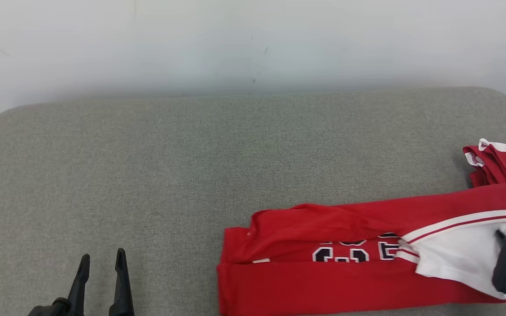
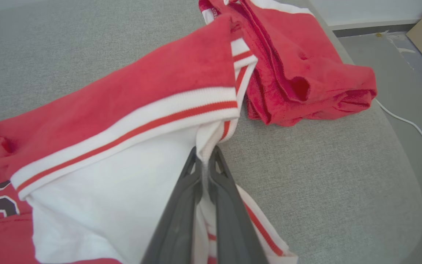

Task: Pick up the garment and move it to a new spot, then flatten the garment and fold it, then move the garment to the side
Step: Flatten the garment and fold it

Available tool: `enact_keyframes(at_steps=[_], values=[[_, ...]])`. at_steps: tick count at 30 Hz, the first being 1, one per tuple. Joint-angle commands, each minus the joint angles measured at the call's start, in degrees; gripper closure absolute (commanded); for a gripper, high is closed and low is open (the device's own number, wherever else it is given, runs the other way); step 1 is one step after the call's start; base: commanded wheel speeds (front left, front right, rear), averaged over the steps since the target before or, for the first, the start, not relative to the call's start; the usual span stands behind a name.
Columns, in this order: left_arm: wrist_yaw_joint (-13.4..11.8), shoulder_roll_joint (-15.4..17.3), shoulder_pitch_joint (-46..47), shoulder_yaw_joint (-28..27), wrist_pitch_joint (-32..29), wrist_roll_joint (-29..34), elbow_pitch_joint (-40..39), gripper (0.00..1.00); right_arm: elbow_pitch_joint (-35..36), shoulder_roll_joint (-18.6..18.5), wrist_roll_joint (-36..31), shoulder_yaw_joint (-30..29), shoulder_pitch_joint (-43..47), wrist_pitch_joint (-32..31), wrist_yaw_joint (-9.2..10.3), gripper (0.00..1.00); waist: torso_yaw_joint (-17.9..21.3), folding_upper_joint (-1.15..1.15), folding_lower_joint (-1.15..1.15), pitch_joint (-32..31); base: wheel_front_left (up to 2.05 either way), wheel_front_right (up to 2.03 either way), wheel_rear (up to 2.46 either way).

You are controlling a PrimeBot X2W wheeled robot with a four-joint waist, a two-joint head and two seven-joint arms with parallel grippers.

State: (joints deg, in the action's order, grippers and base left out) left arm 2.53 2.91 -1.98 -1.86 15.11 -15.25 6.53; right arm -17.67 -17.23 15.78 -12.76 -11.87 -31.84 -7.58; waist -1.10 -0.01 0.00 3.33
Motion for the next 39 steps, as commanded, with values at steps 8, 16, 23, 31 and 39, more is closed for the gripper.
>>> enact_keyframes(at_steps=[8,16,23,31,39], values=[[-0.8,0.0,-1.5,0.8,0.0,-0.7,-0.3,0.00,10.7,-0.1,-4.3,-0.5,3.1,-6.7,0.20,1.00,0.7,0.01,0.00,-1.6,0.00,0.00,0.00],[-1.4,0.0,-1.1,1.2,0.0,-0.9,-0.3,0.00,17.1,1.8,-1.0,12.1,3.8,-11.1,0.19,1.00,0.5,0.01,0.00,-1.4,0.00,0.00,0.00],[-1.1,0.0,0.5,1.7,0.0,-0.6,-0.4,0.00,13.3,4.0,2.6,26.2,-1.9,-10.6,0.19,1.00,-0.1,0.01,0.00,-0.8,0.00,0.00,0.00],[-1.0,0.0,1.4,2.6,0.0,-0.7,0.1,0.00,4.7,7.3,6.1,36.2,-8.3,-8.9,0.19,1.00,-1.8,0.01,0.00,-0.4,0.00,0.00,0.00],[-0.8,0.0,1.9,3.6,0.0,-1.3,0.3,0.00,-7.9,12.5,9.4,42.7,-15.0,-3.8,0.19,1.00,-3.8,0.01,0.00,0.6,0.00,0.00,0.00]])
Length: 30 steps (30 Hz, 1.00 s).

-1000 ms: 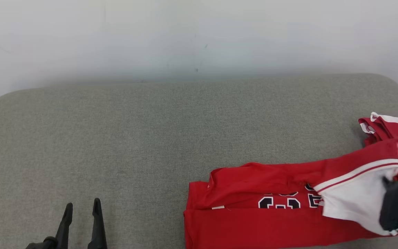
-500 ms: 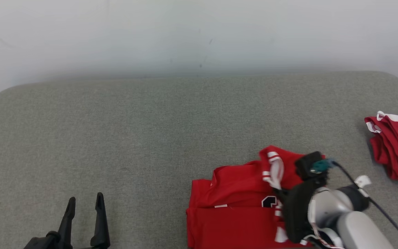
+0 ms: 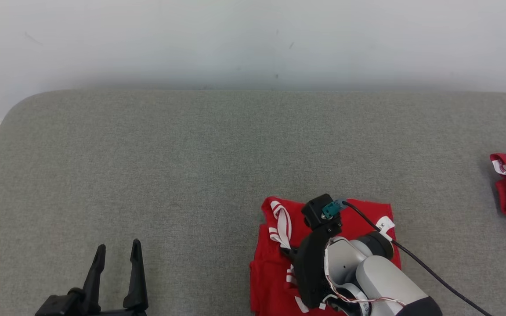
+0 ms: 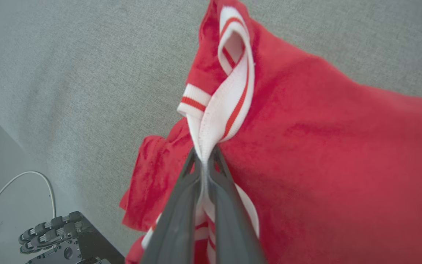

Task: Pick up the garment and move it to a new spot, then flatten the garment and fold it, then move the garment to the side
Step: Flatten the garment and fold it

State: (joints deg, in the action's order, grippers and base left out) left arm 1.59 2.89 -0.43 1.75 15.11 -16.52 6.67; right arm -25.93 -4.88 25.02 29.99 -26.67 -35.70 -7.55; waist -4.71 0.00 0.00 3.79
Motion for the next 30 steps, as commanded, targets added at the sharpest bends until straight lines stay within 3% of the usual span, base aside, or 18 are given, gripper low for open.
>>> enact_keyframes(at_steps=[1,6,7,8,9,10,19,27,30], values=[[0.2,0.0,0.4,0.0,0.0,-0.1,0.2,0.00,-0.7,0.5,0.4,0.4,-0.7,0.5,0.17,1.00,-0.3,0.00,0.00,0.2,0.00,0.00,0.00],[0.3,0.0,1.3,0.2,0.0,-0.3,0.6,0.00,-6.9,1.7,2.2,2.2,-3.1,3.6,0.17,1.00,-0.9,0.00,0.00,0.7,0.00,0.00,0.00],[0.3,0.0,1.3,0.2,0.0,-0.4,0.7,0.00,-7.7,1.8,2.5,2.6,-3.5,4.1,0.17,0.90,-0.9,0.00,0.00,0.8,0.00,0.00,0.00],[0.3,0.0,1.3,0.2,0.0,-0.4,0.7,0.00,-8.3,1.8,2.8,2.8,-3.8,4.6,0.17,0.58,-0.9,0.00,0.00,0.8,0.00,0.00,0.00],[0.3,0.0,1.3,0.1,0.0,-0.4,0.8,0.00,-8.7,1.9,3.3,3.1,-4.1,5.2,0.17,0.18,-0.9,0.00,0.00,0.8,0.00,0.00,0.00],[0.3,0.0,1.3,0.1,0.0,-0.4,0.8,0.00,-8.8,2.0,4.2,3.2,-4.2,6.0,0.17,0.00,-0.8,0.00,0.00,0.8,0.00,0.00,0.00],[0.4,0.0,0.1,-1.3,0.0,0.2,1.2,0.00,-2.7,1.9,11.1,0.6,-5.1,20.6,0.17,0.00,1.0,0.00,0.00,-0.9,0.00,0.00,0.00],[0.9,0.0,-1.4,-2.5,0.0,0.5,1.9,0.00,1.2,-4.2,-1.2,-7.6,0.6,35.8,0.17,0.00,3.4,0.00,0.00,-3.9,0.00,0.00,0.00],[0.9,0.0,-1.7,-2.9,0.0,0.5,1.8,0.00,1.9,-5.5,-5.2,-10.6,3.1,38.8,0.17,0.00,4.1,0.00,0.00,-4.4,0.00,0.00,0.00]])
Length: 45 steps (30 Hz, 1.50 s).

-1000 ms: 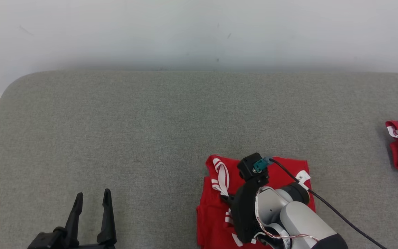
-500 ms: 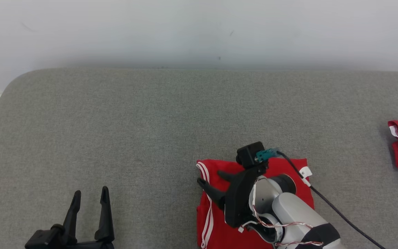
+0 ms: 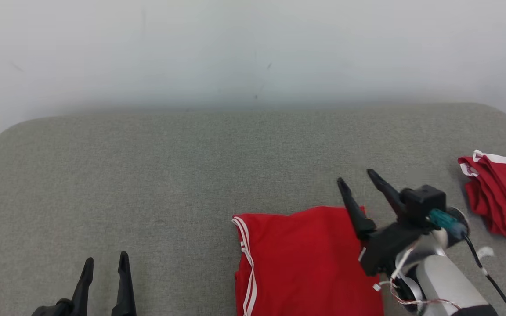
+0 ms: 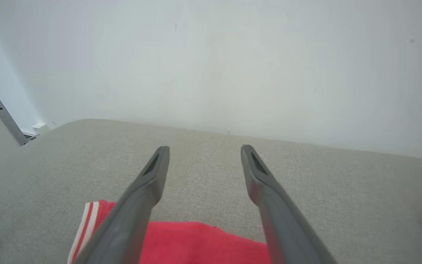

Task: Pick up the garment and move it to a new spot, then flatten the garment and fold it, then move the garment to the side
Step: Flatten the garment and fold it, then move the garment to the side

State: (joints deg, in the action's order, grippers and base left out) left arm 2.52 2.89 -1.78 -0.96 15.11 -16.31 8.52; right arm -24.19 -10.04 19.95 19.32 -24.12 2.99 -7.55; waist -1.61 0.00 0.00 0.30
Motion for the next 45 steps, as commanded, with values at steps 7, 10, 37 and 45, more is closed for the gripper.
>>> enact_keyframes(at_steps=[7,10,37,45], values=[[0.3,0.0,-1.6,-1.5,0.0,0.9,-1.5,0.00,3.1,-1.2,-12.2,-8.9,9.8,8.3,0.17,0.00,3.2,0.00,0.00,-2.0,0.00,0.00,0.00],[0.3,0.0,-2.2,-1.9,0.0,1.2,-1.8,0.00,4.4,0.3,-14.3,-12.1,13.0,9.9,0.17,0.00,3.8,0.00,0.00,-2.2,0.00,0.00,0.00],[2.0,0.0,-4.0,-2.5,0.0,1.7,-1.2,0.00,8.0,4.6,-13.8,-16.2,23.0,12.1,0.17,0.00,3.3,0.00,0.00,-4.0,0.00,0.00,0.00],[1.9,0.0,-3.2,-2.3,0.0,2.0,-1.1,0.00,7.7,5.3,-14.0,-16.4,23.0,12.2,0.17,0.00,3.8,0.00,0.00,-3.8,0.00,0.00,0.00]])
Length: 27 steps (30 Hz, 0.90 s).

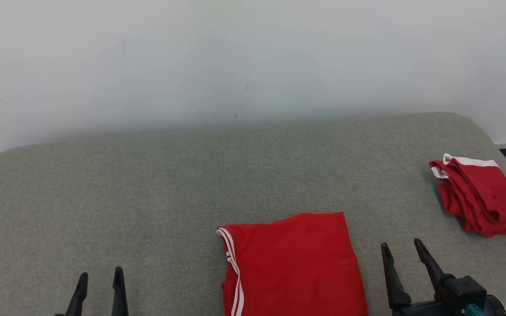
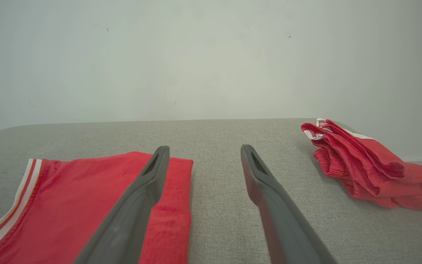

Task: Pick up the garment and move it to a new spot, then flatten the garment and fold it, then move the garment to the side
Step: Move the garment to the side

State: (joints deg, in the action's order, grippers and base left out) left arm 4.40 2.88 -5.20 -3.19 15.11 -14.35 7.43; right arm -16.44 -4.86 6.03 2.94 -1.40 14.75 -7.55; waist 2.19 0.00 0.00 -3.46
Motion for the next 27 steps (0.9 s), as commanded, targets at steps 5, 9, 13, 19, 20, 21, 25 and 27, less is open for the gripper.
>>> enact_keyframes(at_steps=[5,9,13,19,20,21,25,27], values=[[-0.2,0.0,-0.4,0.0,0.0,0.0,-0.1,0.00,-0.4,0.5,0.5,-0.3,0.2,0.4,0.17,0.00,0.5,0.00,0.00,0.2,0.00,0.00,0.00],[-0.3,0.0,-0.6,0.0,0.0,0.2,-0.2,0.00,-0.7,0.7,0.6,-0.4,0.0,0.4,0.17,0.00,0.4,0.00,0.00,0.3,0.00,0.00,0.00],[-0.5,0.0,-0.6,0.2,0.0,0.4,-0.2,0.00,-1.0,0.9,0.8,-0.2,-0.1,0.4,0.17,0.00,0.3,0.00,0.00,0.3,0.00,0.00,0.00],[-0.5,0.0,-0.5,0.6,0.0,0.8,-0.3,0.00,-1.5,1.0,0.9,0.0,-0.6,0.5,0.17,0.00,0.3,0.00,0.00,0.5,0.00,0.00,0.00],[-0.5,0.0,-0.4,0.6,0.0,0.8,-0.3,0.00,-1.5,1.0,1.0,0.1,-0.7,0.5,0.17,0.00,0.2,0.00,0.00,0.5,0.00,0.00,0.00],[-0.6,0.0,-0.4,0.7,0.0,0.8,-0.3,0.00,-1.5,1.0,1.0,0.1,-0.8,0.5,0.17,0.00,0.2,0.00,0.00,0.6,0.00,0.00,0.00],[-0.8,0.0,-0.3,1.0,0.0,0.5,-0.4,0.00,-1.5,0.7,1.0,0.0,-1.1,0.5,0.17,0.00,0.0,0.00,0.00,0.7,0.00,0.00,0.00],[-0.8,0.0,-0.5,1.2,0.0,0.4,-0.5,0.00,-1.7,0.4,1.1,0.3,-1.3,0.3,0.17,0.00,-0.1,0.00,0.00,0.7,0.00,0.00,0.00]])
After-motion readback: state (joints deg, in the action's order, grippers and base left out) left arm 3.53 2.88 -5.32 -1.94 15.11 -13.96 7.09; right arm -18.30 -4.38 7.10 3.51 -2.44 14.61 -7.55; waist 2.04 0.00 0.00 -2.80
